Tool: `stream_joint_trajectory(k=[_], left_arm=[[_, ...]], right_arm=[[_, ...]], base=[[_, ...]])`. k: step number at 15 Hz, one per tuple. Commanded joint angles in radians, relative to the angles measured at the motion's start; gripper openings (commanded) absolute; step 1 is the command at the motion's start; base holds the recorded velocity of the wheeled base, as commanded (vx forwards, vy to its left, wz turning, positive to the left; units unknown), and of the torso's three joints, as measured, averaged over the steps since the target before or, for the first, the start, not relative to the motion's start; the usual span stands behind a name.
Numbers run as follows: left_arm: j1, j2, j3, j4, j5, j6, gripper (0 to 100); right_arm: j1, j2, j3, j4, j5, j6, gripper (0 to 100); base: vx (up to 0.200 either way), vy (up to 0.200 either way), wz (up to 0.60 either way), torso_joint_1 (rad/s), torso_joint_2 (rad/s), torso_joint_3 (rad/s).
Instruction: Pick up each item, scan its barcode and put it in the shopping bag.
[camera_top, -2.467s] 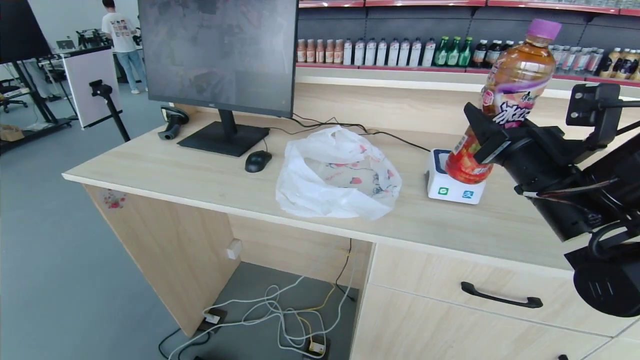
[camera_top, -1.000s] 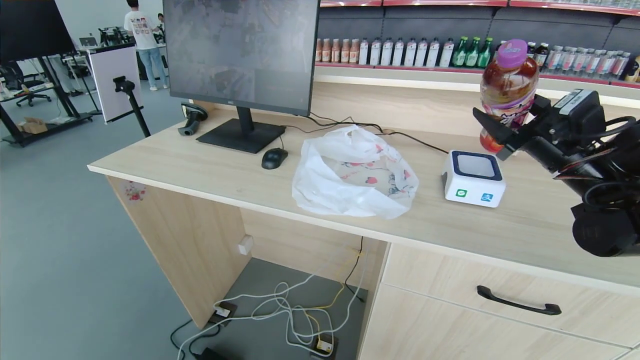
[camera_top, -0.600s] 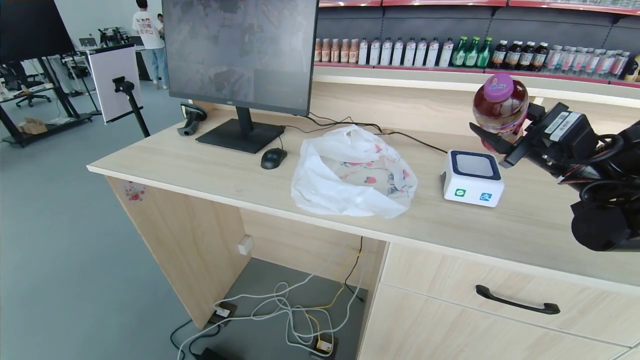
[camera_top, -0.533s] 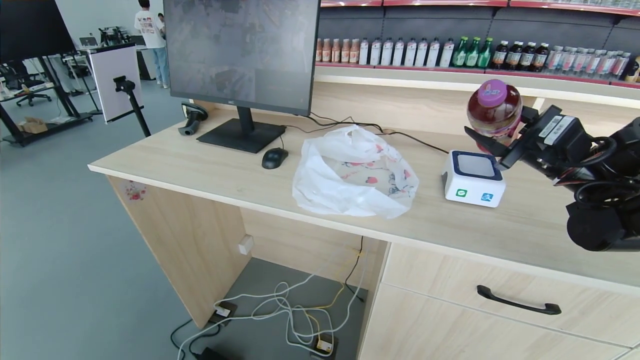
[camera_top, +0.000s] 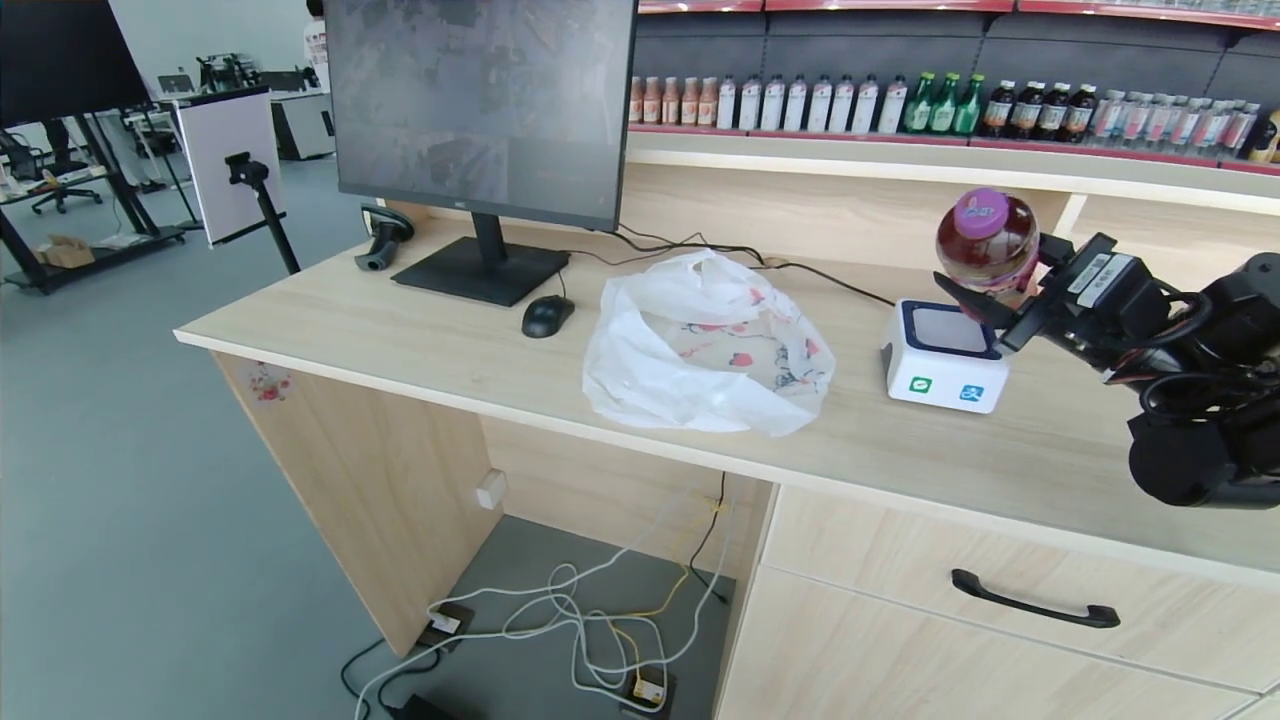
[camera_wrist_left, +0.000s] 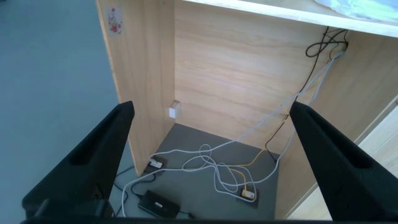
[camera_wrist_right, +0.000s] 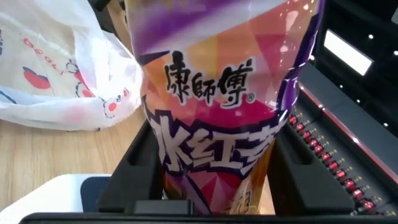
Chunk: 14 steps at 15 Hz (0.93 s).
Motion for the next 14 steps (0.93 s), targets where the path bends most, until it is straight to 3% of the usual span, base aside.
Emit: stream_joint_trajectory(k=[1,14], left_arm=[[0.0,0.0,0.0,0.0,0.0,-0.001,100],[0.0,0.0,0.0,0.001,0.0,-0.003,100]], right_arm=[[0.002,0.003,0.001,-0.001,0.002,-0.002,0],[0.007,-0.012,0.016,-0.001,-0.035,-0.01,0]], base=[[0.0,0.0,0.0,0.0,0.0,0.0],[0.0,0.0,0.0,0.0,0.0,0.0]])
